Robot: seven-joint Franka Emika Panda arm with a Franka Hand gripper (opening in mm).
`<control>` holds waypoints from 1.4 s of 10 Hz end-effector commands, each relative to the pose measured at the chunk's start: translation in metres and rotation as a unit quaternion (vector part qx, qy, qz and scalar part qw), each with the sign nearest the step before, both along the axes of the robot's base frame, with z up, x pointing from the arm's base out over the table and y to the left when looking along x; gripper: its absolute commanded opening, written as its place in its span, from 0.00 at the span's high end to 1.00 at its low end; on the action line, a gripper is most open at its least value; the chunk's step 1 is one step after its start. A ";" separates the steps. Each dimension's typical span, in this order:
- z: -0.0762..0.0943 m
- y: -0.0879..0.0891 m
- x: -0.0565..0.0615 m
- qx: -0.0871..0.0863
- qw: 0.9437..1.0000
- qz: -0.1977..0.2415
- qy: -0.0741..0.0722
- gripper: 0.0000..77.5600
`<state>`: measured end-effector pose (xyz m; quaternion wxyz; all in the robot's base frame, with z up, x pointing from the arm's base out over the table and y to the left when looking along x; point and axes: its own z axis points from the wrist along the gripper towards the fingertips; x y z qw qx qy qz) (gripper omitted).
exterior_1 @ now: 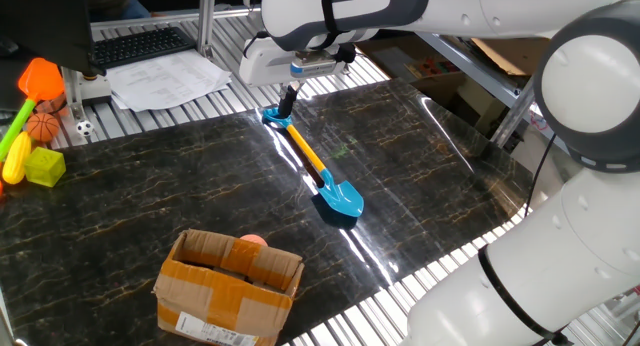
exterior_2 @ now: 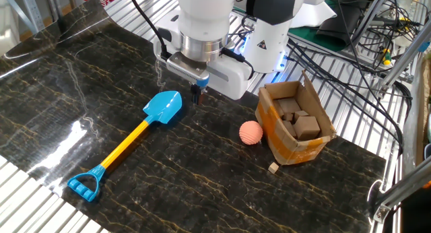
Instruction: Use a shovel to scoop up an object
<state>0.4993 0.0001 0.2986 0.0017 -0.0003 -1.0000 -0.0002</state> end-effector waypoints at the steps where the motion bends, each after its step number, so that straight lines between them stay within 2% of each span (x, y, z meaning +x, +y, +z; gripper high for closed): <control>1: 0.000 0.000 0.000 0.019 0.986 -0.162 0.035 1.00; 2: 0.000 0.000 0.000 -0.020 0.987 -0.155 0.034 1.00; 3: 0.000 0.000 0.000 -0.013 0.987 -0.157 0.039 1.00; 6: 0.001 -0.001 0.004 -0.008 0.986 -0.160 0.042 1.00; 8: 0.007 -0.005 0.019 -0.007 0.986 -0.161 0.043 1.00; 10: 0.011 -0.011 0.032 -0.009 0.986 -0.158 0.049 1.00; 12: 0.012 -0.025 0.042 -0.009 0.988 -0.145 0.057 1.00; 14: 0.012 -0.036 0.048 -0.009 0.989 -0.139 0.058 1.00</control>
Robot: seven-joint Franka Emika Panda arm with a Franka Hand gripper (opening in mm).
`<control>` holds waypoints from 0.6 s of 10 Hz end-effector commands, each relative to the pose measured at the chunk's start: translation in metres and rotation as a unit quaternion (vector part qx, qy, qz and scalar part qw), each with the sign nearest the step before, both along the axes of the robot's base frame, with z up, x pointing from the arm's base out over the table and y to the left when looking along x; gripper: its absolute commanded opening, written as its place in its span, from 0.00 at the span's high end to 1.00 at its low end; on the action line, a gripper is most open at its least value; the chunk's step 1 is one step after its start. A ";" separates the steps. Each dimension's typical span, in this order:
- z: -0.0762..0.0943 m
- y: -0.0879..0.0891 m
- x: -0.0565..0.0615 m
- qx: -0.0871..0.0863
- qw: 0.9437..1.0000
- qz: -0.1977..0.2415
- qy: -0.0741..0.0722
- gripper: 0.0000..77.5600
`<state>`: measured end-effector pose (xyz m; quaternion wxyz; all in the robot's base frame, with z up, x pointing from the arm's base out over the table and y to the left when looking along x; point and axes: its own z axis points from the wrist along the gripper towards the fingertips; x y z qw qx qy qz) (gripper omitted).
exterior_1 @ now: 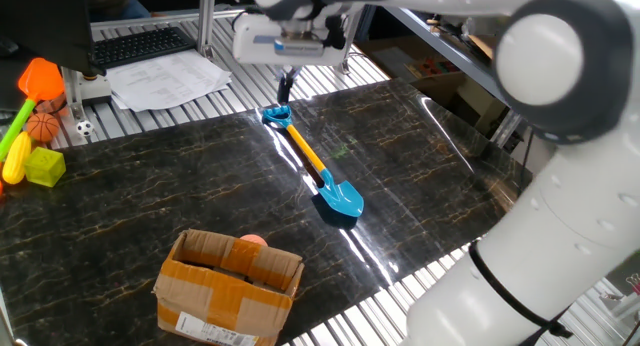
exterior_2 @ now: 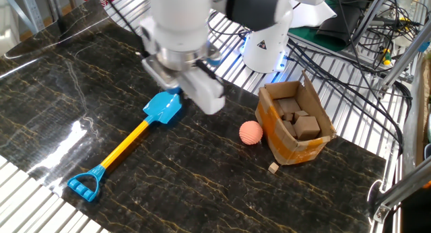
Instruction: Use a shovel to scoop up an object
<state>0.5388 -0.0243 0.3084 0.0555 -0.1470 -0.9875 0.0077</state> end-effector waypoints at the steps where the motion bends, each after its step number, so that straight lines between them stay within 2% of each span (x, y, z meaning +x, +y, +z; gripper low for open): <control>1: 0.002 -0.015 0.011 -0.001 1.000 0.004 0.005 1.00; 4: -0.005 -0.024 0.015 -0.002 1.000 0.006 0.000 1.00; 6: -0.008 -0.031 0.023 0.002 1.000 0.017 0.001 1.00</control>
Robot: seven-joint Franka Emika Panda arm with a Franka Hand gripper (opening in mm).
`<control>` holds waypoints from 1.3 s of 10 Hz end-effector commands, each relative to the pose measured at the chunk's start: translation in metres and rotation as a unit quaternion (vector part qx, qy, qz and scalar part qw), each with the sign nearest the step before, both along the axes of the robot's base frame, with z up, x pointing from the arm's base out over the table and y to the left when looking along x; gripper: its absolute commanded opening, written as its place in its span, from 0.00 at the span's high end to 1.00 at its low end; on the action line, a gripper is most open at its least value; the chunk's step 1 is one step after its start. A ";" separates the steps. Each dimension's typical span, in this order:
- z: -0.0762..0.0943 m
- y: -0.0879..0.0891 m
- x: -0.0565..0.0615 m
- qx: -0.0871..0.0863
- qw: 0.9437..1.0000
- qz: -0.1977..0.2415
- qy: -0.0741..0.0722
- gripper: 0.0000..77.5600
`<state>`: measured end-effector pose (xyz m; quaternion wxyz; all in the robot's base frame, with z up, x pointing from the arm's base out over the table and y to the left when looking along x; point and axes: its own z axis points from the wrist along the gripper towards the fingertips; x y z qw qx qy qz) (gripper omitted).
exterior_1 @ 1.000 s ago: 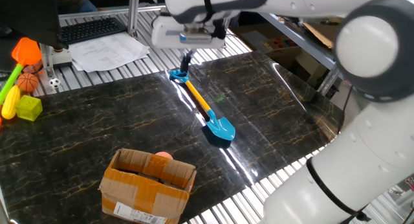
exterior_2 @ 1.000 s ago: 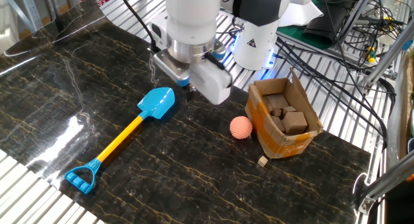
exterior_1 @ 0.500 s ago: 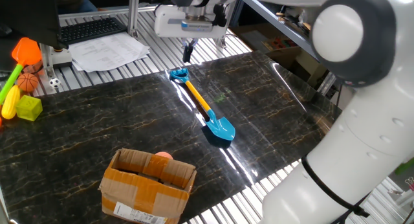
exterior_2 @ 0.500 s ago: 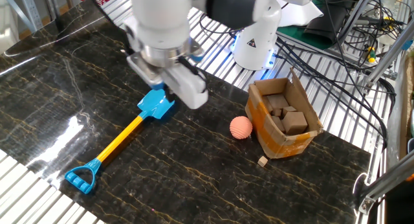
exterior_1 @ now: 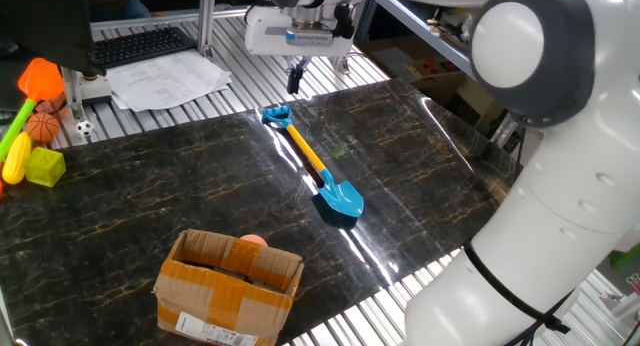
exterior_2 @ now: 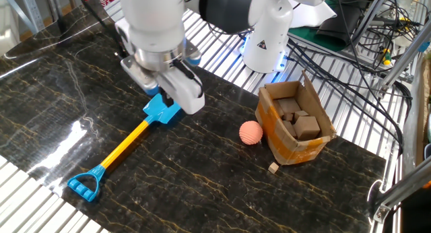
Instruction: Use a shovel to scoop up an object
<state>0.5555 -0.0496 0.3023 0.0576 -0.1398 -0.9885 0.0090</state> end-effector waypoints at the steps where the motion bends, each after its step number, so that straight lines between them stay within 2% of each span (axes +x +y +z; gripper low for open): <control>1: -0.003 -0.007 0.008 0.003 1.000 0.012 -0.001 1.00; 3: -0.007 -0.008 0.009 0.002 1.000 0.018 -0.003 1.00; 6: -0.007 -0.008 0.009 0.019 0.999 0.040 -0.009 1.00; 12: -0.007 -0.008 0.009 0.013 1.000 -0.015 -0.009 1.00; 13: -0.007 -0.008 0.009 0.011 0.999 -0.035 -0.010 1.00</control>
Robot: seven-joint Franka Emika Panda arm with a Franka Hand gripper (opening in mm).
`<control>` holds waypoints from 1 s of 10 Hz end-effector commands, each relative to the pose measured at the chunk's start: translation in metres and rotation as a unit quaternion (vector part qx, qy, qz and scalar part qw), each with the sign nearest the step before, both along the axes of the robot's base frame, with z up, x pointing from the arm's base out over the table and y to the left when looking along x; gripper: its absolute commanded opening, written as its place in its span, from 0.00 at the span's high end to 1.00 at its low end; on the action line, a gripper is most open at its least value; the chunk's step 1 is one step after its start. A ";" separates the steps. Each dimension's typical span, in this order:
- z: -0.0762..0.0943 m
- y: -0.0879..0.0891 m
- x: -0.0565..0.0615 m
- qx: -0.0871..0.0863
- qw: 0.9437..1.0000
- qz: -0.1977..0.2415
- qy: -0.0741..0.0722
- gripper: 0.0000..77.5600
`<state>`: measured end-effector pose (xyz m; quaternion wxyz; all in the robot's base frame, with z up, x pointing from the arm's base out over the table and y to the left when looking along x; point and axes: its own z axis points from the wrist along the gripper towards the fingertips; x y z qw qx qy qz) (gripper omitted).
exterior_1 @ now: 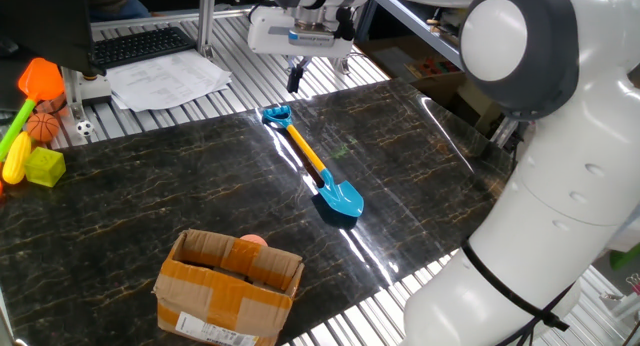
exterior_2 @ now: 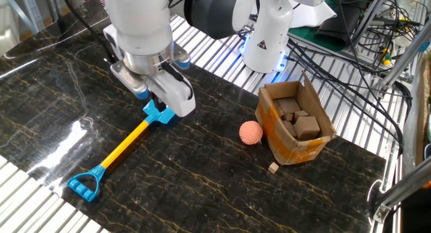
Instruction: Use a shovel to scoop up an object
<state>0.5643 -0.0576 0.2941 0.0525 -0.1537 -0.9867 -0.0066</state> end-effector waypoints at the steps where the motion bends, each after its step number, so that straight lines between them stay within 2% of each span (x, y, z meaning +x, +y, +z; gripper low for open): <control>1: 0.001 0.000 0.001 -0.003 1.000 -0.026 -0.004 1.00; 3: 0.001 0.000 0.001 -0.004 0.999 -0.035 -0.003 1.00; 7: -0.001 -0.003 0.002 -0.004 1.000 -0.019 -0.005 1.00; 10: -0.025 -0.027 0.016 -0.007 1.000 0.004 -0.008 1.00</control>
